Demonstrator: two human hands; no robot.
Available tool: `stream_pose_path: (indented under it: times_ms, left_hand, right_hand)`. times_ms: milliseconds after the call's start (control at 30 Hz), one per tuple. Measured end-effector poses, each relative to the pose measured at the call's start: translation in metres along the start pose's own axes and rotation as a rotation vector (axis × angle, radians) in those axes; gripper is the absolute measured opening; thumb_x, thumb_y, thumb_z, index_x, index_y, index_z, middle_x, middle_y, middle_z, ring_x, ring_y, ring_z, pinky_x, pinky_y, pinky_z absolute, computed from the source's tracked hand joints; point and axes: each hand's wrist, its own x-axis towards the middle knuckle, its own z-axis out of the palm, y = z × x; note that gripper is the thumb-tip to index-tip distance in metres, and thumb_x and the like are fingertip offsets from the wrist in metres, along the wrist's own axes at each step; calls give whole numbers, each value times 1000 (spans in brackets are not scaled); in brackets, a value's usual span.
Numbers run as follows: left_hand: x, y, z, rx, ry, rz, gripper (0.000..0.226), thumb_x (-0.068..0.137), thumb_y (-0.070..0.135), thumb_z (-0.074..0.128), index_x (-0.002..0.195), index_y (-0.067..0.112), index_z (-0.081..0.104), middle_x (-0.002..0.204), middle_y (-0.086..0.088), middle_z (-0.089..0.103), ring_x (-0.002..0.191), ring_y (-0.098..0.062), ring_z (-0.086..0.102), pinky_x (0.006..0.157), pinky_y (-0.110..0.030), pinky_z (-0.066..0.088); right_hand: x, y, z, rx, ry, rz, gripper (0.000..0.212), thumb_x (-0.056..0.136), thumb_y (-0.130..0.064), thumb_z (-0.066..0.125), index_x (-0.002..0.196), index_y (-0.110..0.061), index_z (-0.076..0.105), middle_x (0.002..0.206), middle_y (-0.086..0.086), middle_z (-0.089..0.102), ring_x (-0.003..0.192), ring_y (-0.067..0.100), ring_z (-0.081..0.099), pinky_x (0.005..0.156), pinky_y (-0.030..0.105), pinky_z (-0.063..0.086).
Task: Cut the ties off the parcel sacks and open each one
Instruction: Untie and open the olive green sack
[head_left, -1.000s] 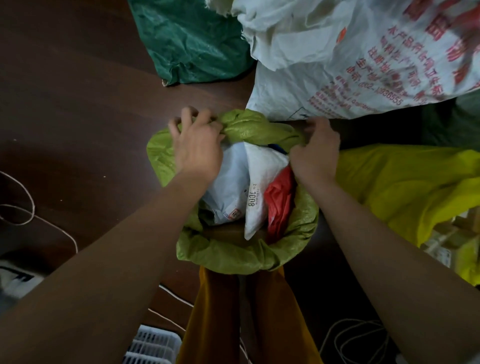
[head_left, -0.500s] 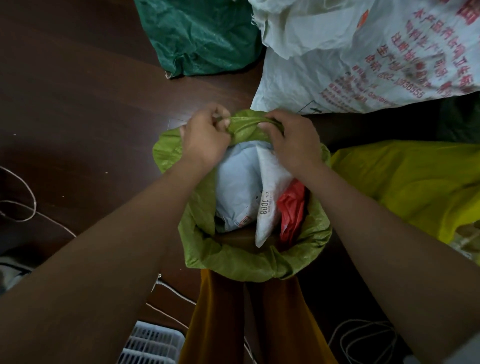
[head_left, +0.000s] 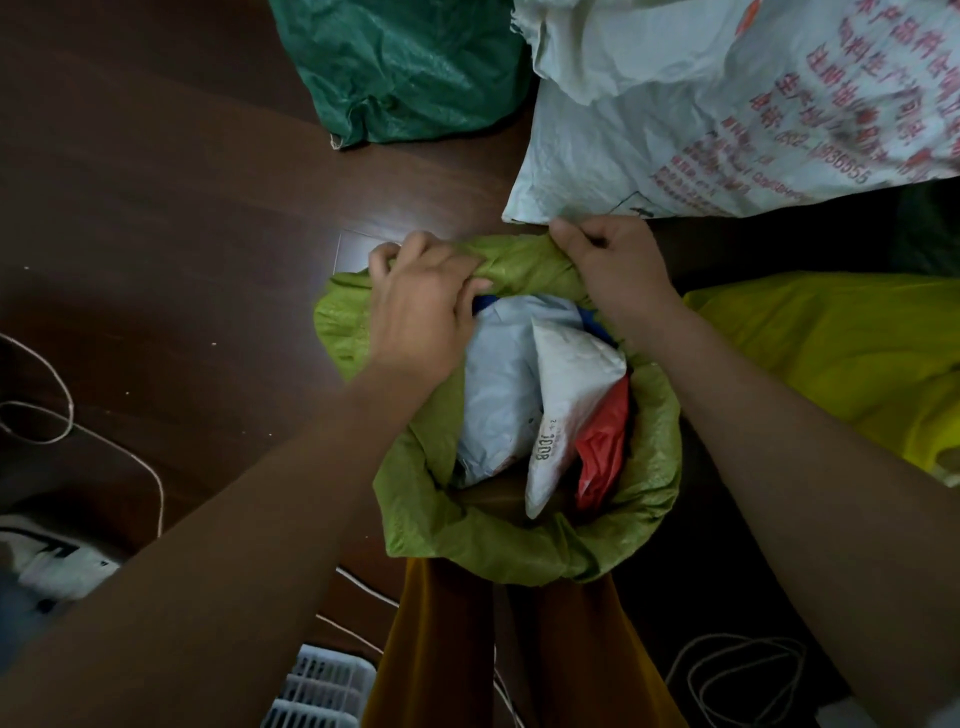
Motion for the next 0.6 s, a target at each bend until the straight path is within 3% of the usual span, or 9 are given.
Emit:
stream_pose_path:
  times_ms: [67,100,233,300,367,433,500,533,600]
  left_hand:
    - [8,3,-1,-96,1,-131,16,91,20,58,80,13,68,82,2,65,97,-21,50,79,-26,15]
    - [12,2,0,-140,-9,-188,16,91,19,57,80,13,67,81,4,63,99,-20,48,78,-26,14]
    - [22,-4,-2,-265,-95,-324,24,96,19,51,73,15,51,70,13,38,94,-16,34,78,-27,16]
    - [26,-8,-1,-336,-169,-430,31,99,21,47,68,17,46,71,10,33,91,-18,33,82,-29,23]
    - [28,-11,0,-452,-237,-506,37,99,22,47,62,16,44,65,5,36,79,-22,39,85,-40,36]
    - [25,-9,0,-532,-216,-508,33,97,23,52,66,10,52,61,3,43,68,-21,44,82,-42,42]
    - [18,-2,0,-422,-122,-430,19,92,31,59,84,14,62,80,3,54,87,-22,51,90,-38,39]
    - [13,1,-1,-294,-67,-395,23,89,39,62,97,17,63,93,1,55,99,-22,48,89,-34,33]
    - [0,7,-7,-73,35,-334,43,81,50,65,106,17,57,107,-7,51,103,-26,43,83,-32,27]
  right_hand:
    - [-2,2,0,16,49,-37,11,92,-30,64,91,-20,64,81,-6,61,73,3,58,72,22,50]
    - [-3,1,0,10,77,-94,12,91,-30,65,99,-21,63,89,-4,62,80,4,59,76,20,50]
    - [-8,-1,3,-87,0,-395,41,79,-33,76,114,-12,68,115,3,57,109,11,56,96,25,45]
    - [-8,4,5,-192,-124,-401,52,74,-39,79,121,-19,67,124,0,59,117,10,54,104,29,41]
    - [-6,9,7,-241,-149,-375,45,80,-39,74,121,-22,68,119,-4,66,111,10,59,101,35,45]
    - [-4,12,7,-226,-94,-374,31,86,-37,67,112,-20,72,104,-7,71,97,9,64,91,37,50]
    - [0,13,6,-199,-42,-367,23,90,-31,64,101,-15,75,88,-7,71,82,11,64,80,38,51]
    - [2,15,5,-185,-17,-352,21,91,-28,63,97,-12,75,83,-6,69,77,10,63,77,36,51]
    - [2,19,2,-174,23,-294,19,92,-25,63,94,-11,75,81,-5,68,74,7,59,74,27,49]
